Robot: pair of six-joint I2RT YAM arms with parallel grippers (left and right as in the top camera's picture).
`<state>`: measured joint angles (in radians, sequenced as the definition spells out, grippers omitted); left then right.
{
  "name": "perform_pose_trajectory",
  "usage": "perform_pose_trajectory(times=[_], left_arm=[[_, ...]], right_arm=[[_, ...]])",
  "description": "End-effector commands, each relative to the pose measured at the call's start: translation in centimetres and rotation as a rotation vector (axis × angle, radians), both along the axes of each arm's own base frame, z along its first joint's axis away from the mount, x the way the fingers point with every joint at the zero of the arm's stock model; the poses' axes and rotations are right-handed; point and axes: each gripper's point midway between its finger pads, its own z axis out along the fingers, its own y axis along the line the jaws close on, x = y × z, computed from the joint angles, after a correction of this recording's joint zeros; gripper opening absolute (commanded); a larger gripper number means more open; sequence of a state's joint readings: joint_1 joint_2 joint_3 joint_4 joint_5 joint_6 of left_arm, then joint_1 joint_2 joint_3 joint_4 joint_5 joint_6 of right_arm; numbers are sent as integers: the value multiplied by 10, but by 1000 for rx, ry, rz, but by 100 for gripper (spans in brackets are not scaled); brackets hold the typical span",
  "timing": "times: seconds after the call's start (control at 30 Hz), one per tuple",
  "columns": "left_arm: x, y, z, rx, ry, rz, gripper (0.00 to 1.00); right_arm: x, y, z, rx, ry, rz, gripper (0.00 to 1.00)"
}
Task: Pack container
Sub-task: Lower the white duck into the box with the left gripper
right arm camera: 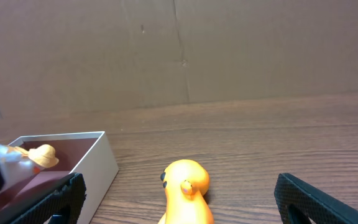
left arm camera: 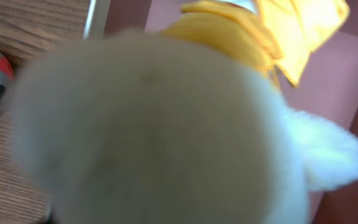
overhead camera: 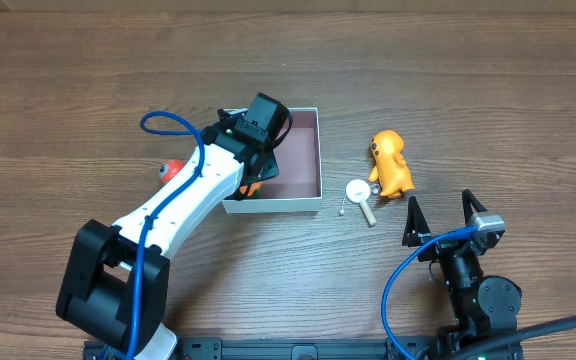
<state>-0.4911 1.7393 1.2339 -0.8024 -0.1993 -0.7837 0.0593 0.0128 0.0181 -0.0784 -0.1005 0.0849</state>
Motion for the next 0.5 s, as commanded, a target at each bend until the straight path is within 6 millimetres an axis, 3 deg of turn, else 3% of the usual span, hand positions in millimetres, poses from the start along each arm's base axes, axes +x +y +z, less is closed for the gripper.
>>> perform_pose_trajectory(times=[0.0,0.23,0.47], left_arm=[[-2,5,-6,25,6,8,70],[-2,5,-6,26,6,6,75],[5,2,3,31,-15,-42,72]], right_arm=[[0,0,-1,-3,-6,2,100],[0,0,-1,-3,-6,2,100],[0,0,-1,-3,-6,2,100]])
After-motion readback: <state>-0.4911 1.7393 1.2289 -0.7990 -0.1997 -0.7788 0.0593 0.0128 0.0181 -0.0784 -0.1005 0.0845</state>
